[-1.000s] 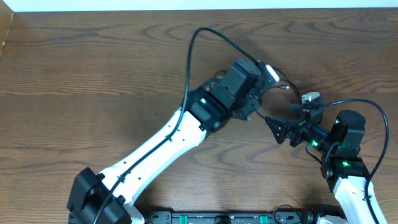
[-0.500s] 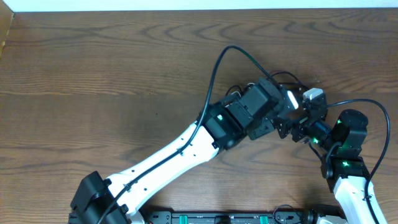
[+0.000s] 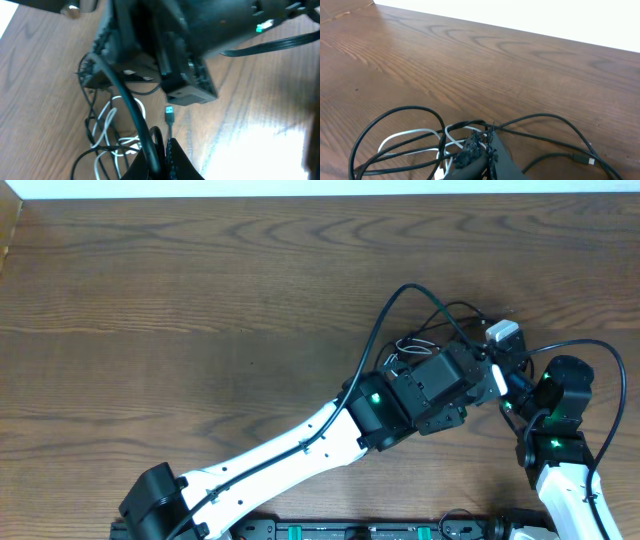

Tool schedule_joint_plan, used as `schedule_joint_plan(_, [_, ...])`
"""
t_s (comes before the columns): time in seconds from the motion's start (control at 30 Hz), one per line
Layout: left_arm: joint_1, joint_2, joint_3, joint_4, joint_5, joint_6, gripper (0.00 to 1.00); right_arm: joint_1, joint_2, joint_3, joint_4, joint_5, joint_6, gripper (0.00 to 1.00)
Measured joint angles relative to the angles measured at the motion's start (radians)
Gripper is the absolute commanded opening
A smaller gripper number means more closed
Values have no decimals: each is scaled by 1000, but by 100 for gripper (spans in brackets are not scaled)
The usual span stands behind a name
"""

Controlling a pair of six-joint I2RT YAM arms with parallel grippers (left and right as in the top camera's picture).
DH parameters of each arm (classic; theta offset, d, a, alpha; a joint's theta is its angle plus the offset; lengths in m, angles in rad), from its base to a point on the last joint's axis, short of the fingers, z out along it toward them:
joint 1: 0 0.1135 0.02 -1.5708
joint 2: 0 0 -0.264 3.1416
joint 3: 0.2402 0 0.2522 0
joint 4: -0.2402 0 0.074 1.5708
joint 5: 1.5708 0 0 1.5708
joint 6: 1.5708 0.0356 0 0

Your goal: Untangle cables

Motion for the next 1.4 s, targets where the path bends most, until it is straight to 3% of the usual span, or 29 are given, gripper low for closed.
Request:
schedule_joint_plan(0.3, [0,0,0,0,-180,0,11,0,0,0,-84,74,10,1])
schedule_joint_plan(0.37, [2,0,0,-1,-234,0,27,0,0,0,-109,121,28,1])
schedule_joint_plan(0.47, [12,0,0,-5,-301,3,29,0,0,0,-156,219,76,1])
schedule_joint_plan(0.53, [32,0,0,-11,-330,3,53,0,0,0,-182,288,117,1])
schedule_joint_plan(0.67, [69,0,0,-11,-355,3,68,0,0,0,-257,432,216,1])
schedule_joint_plan(0.73, [85,0,0,-11,-362,1,83,0,0,0,-286,490,258,1])
schedule_joint_plan(1.07, [174,0,0,-11,-377,2,90,-2,0,0,-466,772,480,1])
schedule_joint_plan(1.4, [240,0,0,-11,-284,-46,91,-2,0,0,-470,806,531,1])
